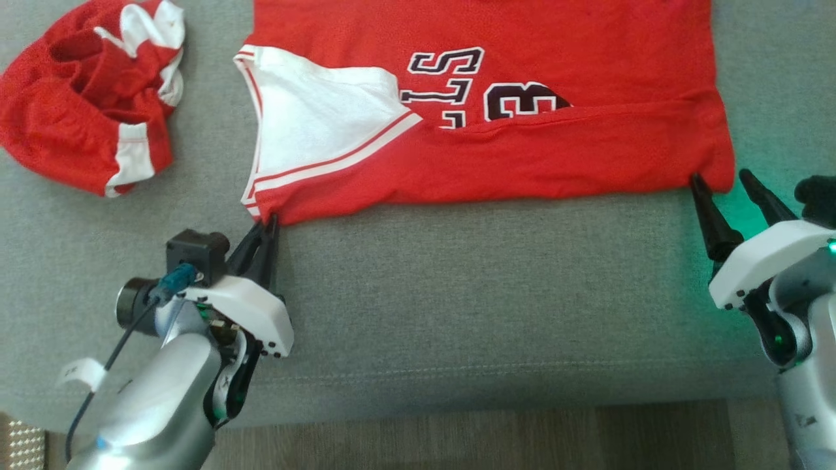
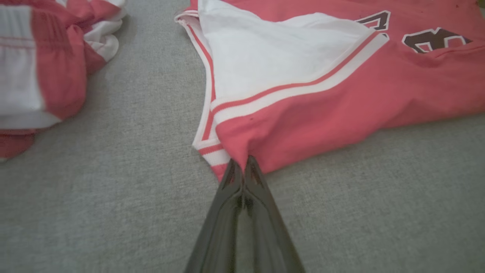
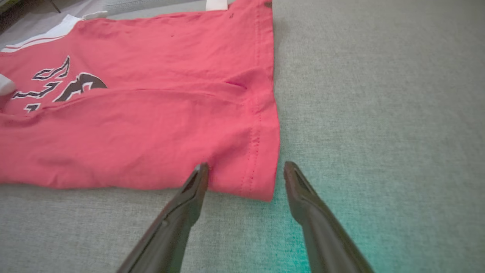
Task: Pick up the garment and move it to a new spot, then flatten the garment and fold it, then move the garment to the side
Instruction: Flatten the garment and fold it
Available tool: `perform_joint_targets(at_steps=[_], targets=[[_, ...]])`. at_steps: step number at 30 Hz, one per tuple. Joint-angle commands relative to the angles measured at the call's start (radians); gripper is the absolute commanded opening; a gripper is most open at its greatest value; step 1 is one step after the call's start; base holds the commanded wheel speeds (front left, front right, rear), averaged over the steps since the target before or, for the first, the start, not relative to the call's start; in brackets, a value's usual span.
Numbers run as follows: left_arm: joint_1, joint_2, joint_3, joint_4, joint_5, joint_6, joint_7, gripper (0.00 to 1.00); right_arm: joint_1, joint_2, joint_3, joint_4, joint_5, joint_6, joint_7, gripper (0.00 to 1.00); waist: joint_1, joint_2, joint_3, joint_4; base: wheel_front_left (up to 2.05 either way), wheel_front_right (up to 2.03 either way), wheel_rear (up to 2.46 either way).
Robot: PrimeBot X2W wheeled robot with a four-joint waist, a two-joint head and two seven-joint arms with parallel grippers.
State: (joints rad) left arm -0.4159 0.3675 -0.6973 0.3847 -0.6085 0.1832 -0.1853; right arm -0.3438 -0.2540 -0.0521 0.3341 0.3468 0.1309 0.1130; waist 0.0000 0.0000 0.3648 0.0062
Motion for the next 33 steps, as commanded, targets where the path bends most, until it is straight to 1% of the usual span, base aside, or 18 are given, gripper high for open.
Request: perform_joint_targets(at_steps=[1, 5, 8, 9, 10, 11, 12, 17, 24, 30, 33], targets=[[-0.041, 0.014, 0.034, -0.003, 0.015, -0.004, -0.013, 0.00, -0.032, -0.017, 0.007, -0.008, -0.012, 0.000, -0.014, 1.00, 0.0000, 0.0000, -0.005, 0.011, 0.00, 0.00, 0.00], [-0.045, -0.004, 0.025, 0.034, 0.012, -0.020, -0.025, 0.00, -0.041, -0.019, 0.002, 0.055, -0.043, 0.000, -0.019, 1.00, 0.0000, 0.0000, -0.019, 0.026, 0.00, 0.00, 0.00], [-0.045, -0.014, 0.021, 0.055, 0.010, -0.028, -0.035, 0.00, -0.046, -0.013, 0.006, 0.098, -0.044, 0.000, -0.011, 1.00, 0.0000, 0.0000, -0.029, 0.034, 0.00, 0.00, 0.00], [-0.045, -0.016, 0.020, 0.061, 0.010, -0.030, -0.038, 0.00, -0.046, -0.013, 0.008, 0.111, -0.044, 0.000, -0.007, 0.89, 0.0000, 0.0000, -0.032, 0.036, 0.00, 0.00, 0.00], [-0.046, -0.019, 0.019, 0.065, 0.012, -0.031, -0.042, 0.00, -0.045, -0.012, 0.010, 0.121, -0.043, 0.000, -0.004, 0.49, 0.0000, 0.0000, -0.036, 0.039, 0.00, 0.00, 0.00], [-0.046, -0.021, 0.019, 0.069, 0.015, -0.032, -0.046, 0.00, -0.044, -0.010, 0.011, 0.126, -0.039, 0.000, -0.005, 0.17, 0.0000, 0.0000, -0.038, 0.040, 0.00, 0.00, 0.00], [-0.047, -0.022, 0.018, 0.073, 0.016, -0.035, -0.049, 0.00, -0.042, -0.010, 0.009, 0.129, -0.035, 0.000, -0.007, 0.00, 0.0000, 0.0000, -0.041, 0.042, 0.00, 0.00, 0.00], [-0.044, -0.019, 0.022, 0.072, 0.022, -0.044, -0.062, 0.00, -0.019, -0.018, -0.003, 0.110, -0.006, 0.000, -0.004, 0.00, 0.0000, 0.0000, -0.059, 0.039, 0.00, 0.00, 0.00], [-0.011, 0.021, 0.026, 0.022, 0.028, -0.043, -0.066, 0.00, 0.027, -0.061, 0.001, 0.034, 0.046, 0.000, 0.035, 0.00, 0.0000, 0.0000, -0.084, 0.024, 0.00, 0.00, 0.00], [0.064, 0.076, 0.024, -0.089, 0.028, -0.010, -0.045, 0.00, 0.094, -0.100, -0.003, -0.043, 0.099, 0.000, 0.087, 0.00, 0.0000, 0.0000, -0.105, 0.013, 0.00, 0.00, 0.00], [0.123, 0.103, 0.017, -0.175, 0.030, 0.025, -0.019, 0.00, 0.137, -0.117, -0.010, -0.076, 0.119, 0.000, 0.113, 0.00, 0.0000, 0.0000, -0.113, 0.012, 0.00, 0.00, 0.00]])
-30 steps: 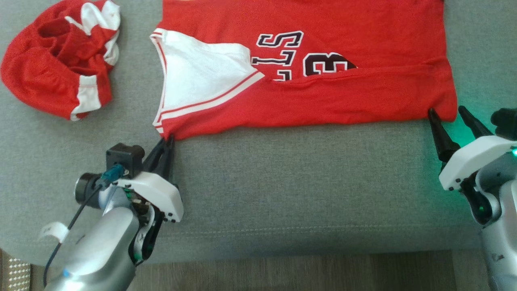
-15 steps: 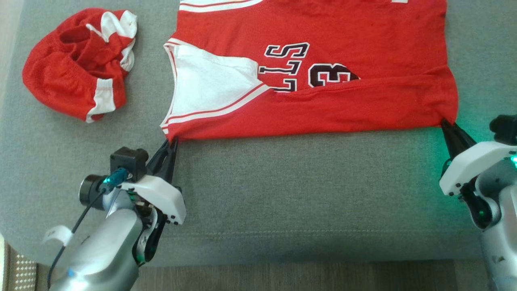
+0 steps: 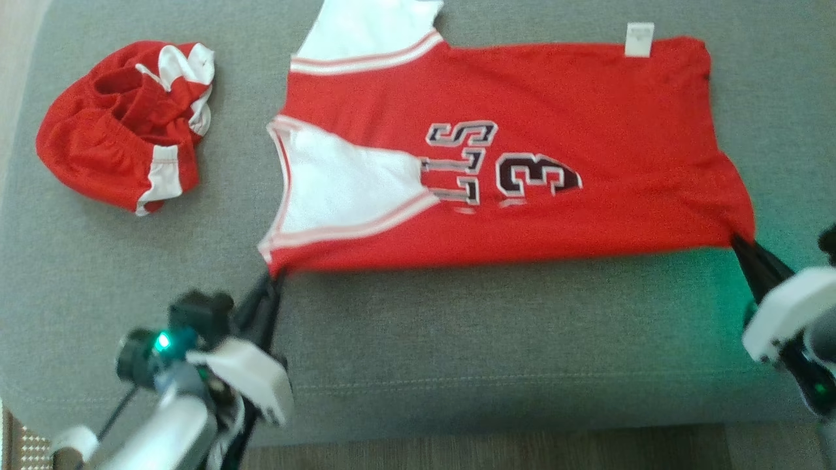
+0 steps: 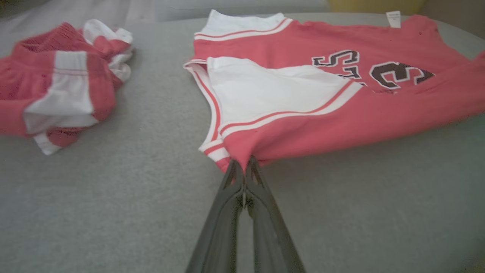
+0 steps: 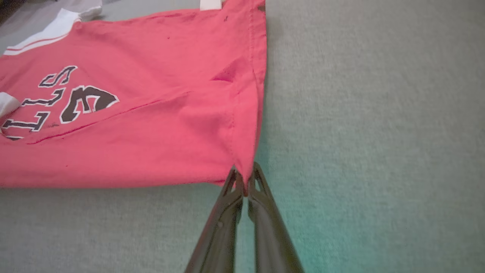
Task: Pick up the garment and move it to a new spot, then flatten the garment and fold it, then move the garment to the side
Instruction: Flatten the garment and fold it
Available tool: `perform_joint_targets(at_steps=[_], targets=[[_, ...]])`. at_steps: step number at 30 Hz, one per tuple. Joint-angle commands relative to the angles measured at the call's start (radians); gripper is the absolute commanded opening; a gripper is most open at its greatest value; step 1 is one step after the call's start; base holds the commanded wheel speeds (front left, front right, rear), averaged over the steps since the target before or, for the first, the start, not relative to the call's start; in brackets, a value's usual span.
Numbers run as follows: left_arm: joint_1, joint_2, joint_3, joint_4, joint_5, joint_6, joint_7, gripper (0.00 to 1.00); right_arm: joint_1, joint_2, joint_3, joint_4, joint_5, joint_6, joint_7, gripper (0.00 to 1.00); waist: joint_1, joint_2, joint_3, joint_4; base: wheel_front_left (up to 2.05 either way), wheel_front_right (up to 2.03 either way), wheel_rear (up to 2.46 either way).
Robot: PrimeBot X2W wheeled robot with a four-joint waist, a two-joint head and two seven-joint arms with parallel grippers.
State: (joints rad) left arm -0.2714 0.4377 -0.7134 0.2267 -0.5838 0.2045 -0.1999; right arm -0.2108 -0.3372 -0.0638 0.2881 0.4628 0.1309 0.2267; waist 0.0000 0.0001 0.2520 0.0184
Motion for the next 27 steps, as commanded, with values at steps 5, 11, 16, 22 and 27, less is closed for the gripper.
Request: perform_joint_targets(at_steps=[5, 11, 16, 22, 27], targets=[[0.081, 0.087, -0.019, -0.175, 0.012, 0.034, 0.090, 0.00, 0.108, -0.043, -0.051, -0.095, 0.025, 0.000, 0.062, 0.00, 0.0000, -0.0001, 0.002, 0.020, 0.00, 0.00, 0.00], [0.150, 0.108, -0.048, -0.232, -0.004, 0.048, 0.134, 0.00, 0.194, -0.028, -0.094, -0.181, 0.038, 0.000, 0.130, 0.00, 0.0000, -0.0001, 0.016, 0.025, 0.00, 0.00, 0.00], [0.168, 0.095, -0.060, -0.235, -0.013, 0.060, 0.147, 0.00, 0.217, -0.020, -0.121, -0.208, 0.019, 0.000, 0.167, 0.00, 0.0000, -0.0001, 0.021, 0.024, 0.00, 0.00, 0.00], [0.169, 0.090, -0.052, -0.242, -0.042, 0.068, 0.174, 1.00, 0.213, 0.011, -0.166, -0.257, -0.015, 0.000, 0.172, 1.00, 0.0000, -0.0001, 0.023, 0.020, 0.00, 0.00, 0.00], [0.152, 0.121, -0.029, -0.300, -0.050, 0.086, 0.211, 1.00, 0.197, 0.024, -0.186, -0.350, -0.040, 0.000, 0.148, 1.00, 0.0000, -0.0001, 0.026, 0.009, 0.00, 0.00, 0.00]])
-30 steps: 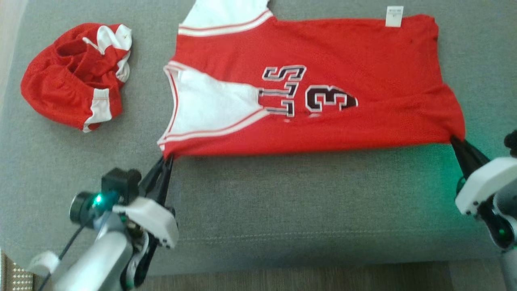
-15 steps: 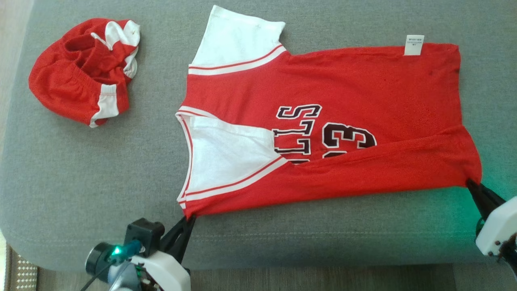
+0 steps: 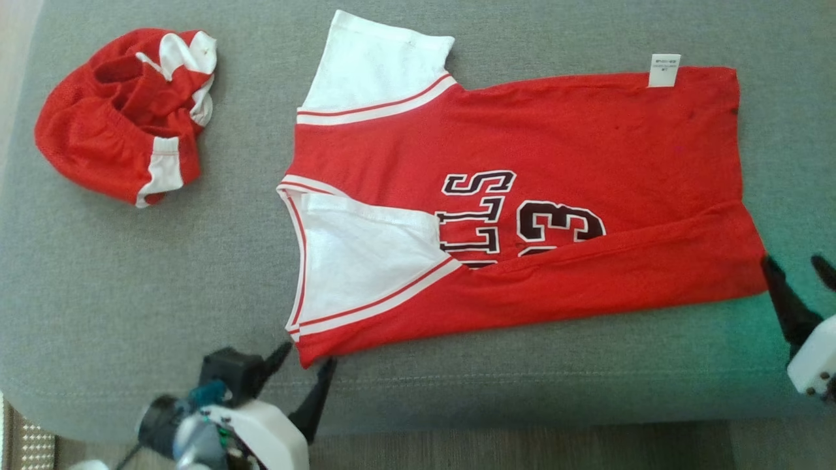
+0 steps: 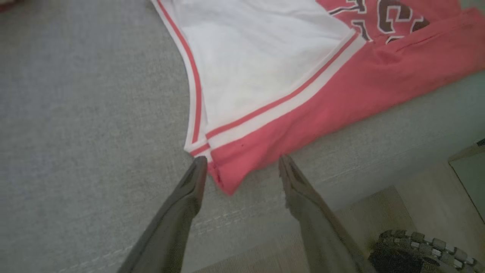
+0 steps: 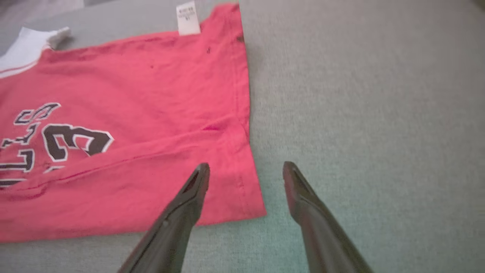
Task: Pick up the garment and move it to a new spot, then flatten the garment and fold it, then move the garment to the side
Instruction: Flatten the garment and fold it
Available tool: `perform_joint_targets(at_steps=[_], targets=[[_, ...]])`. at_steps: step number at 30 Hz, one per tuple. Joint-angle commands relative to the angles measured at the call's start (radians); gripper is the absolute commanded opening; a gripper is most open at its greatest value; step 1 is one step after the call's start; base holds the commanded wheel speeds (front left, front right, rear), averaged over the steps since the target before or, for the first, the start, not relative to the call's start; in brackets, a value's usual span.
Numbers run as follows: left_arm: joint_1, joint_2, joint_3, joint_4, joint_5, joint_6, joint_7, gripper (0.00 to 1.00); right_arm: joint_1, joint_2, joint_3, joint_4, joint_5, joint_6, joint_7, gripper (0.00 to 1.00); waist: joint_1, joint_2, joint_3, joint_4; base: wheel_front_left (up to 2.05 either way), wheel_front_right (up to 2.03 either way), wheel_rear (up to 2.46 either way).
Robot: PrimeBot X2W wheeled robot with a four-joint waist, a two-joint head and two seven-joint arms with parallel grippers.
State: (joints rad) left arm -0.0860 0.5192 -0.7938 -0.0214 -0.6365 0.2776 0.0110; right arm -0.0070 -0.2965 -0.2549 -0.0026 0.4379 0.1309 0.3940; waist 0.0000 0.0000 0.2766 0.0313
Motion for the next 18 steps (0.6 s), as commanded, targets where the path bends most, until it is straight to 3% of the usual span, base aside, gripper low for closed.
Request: perform_joint_targets(at_steps=[1, 5, 8, 12, 18], targets=[[-0.048, 0.047, 0.065, -0.076, 0.004, 0.020, 0.002, 1.00, -0.012, -0.012, 0.005, -0.080, -0.023, 0.000, -0.026, 1.00, 0.0000, 0.0000, 0.003, -0.006, 0.00, 0.00, 0.00], [-0.133, 0.072, 0.111, -0.151, 0.011, 0.025, 0.028, 1.00, -0.028, 0.005, 0.019, -0.131, -0.041, 0.000, -0.042, 1.00, 0.0000, 0.0000, 0.014, -0.009, 0.00, 0.00, 0.00], [-0.275, 0.101, 0.150, -0.177, 0.017, -0.003, 0.093, 1.00, -0.054, 0.021, 0.054, -0.166, -0.046, 0.000, -0.042, 1.00, 0.0000, 0.0000, 0.047, -0.017, 0.00, 0.00, 0.00], [-0.517, 0.107, 0.194, -0.100, -0.005, -0.079, 0.193, 1.00, -0.106, 0.022, 0.100, -0.181, -0.048, 0.000, -0.044, 1.00, 0.0000, 0.0000, 0.108, -0.036, 0.00, 0.00, 0.00], [-0.827, 0.092, 0.190, 0.139, -0.010, -0.199, 0.333, 1.00, -0.173, 0.016, 0.161, -0.177, -0.045, 0.000, -0.059, 1.00, 0.0000, 0.0000, 0.198, -0.085, 0.00, 0.00, 0.00]])
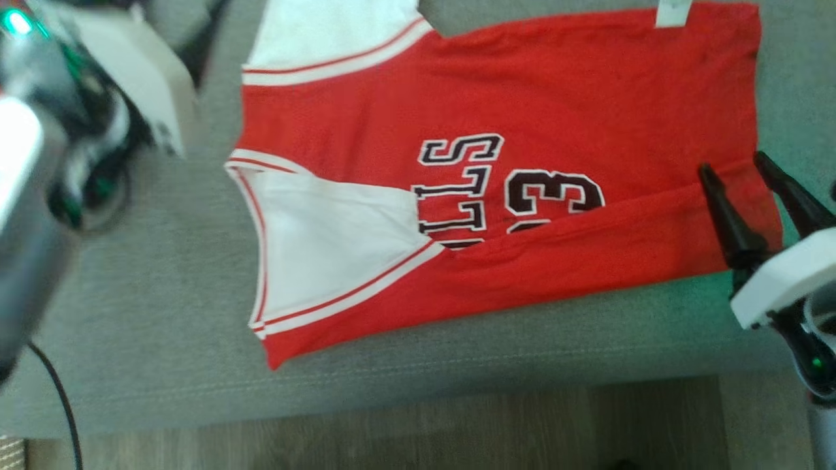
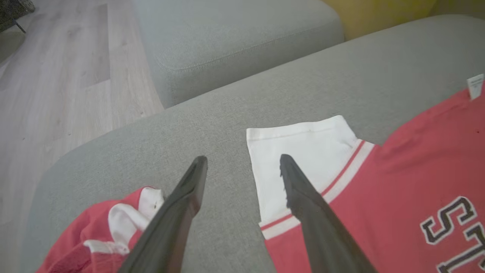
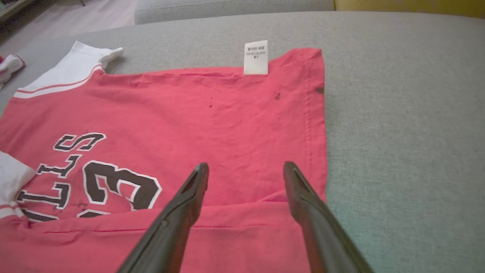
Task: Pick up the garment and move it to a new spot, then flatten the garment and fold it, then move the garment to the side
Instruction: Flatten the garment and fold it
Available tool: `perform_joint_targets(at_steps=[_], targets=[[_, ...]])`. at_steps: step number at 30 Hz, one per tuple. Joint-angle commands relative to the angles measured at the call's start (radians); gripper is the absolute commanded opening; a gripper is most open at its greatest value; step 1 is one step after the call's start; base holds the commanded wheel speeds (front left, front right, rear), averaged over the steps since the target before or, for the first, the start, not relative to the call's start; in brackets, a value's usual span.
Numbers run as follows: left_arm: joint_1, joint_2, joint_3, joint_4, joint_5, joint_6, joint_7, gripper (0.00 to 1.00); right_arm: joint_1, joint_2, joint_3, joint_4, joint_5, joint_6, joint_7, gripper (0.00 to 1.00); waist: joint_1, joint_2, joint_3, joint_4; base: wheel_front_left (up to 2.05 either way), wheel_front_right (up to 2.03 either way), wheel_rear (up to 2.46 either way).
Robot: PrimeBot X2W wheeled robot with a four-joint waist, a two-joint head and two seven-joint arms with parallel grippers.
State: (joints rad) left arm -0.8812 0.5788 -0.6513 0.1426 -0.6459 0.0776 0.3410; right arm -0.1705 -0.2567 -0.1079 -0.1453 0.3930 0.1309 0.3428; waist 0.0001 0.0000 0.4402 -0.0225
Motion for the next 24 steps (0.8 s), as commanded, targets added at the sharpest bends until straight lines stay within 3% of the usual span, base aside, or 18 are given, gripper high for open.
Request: perform_joint_targets(at_steps=[1, 9, 15, 24], targets=[[-0.070, 0.026, 0.046, 0.016, -0.006, -0.017, 0.021, 1.00, -0.018, -0.024, 0.022, -0.031, 0.003, 0.000, -0.010, 1.00, -0.0001, 0.0000, 0.049, -0.042, 0.00, 0.00, 0.00], [-0.296, -0.016, 0.021, 0.301, -0.004, -0.108, 0.111, 1.00, -0.072, -0.031, 0.071, -0.005, 0.013, 0.000, -0.050, 1.00, -0.0001, 0.0000, 0.135, -0.113, 0.00, 0.00, 0.00], [-0.380, -0.033, -0.005, 0.453, 0.017, -0.131, 0.147, 1.00, -0.099, -0.030, 0.099, 0.019, 0.016, 0.000, -0.075, 1.00, -0.0001, 0.0000, 0.166, -0.158, 0.00, 0.00, 0.00], [-0.443, -0.047, -0.047, 0.577, 0.052, -0.155, 0.149, 1.00, -0.112, -0.028, 0.116, 0.050, 0.018, 0.000, -0.103, 1.00, -0.0001, 0.0000, 0.183, -0.184, 0.00, 0.00, 0.00]])
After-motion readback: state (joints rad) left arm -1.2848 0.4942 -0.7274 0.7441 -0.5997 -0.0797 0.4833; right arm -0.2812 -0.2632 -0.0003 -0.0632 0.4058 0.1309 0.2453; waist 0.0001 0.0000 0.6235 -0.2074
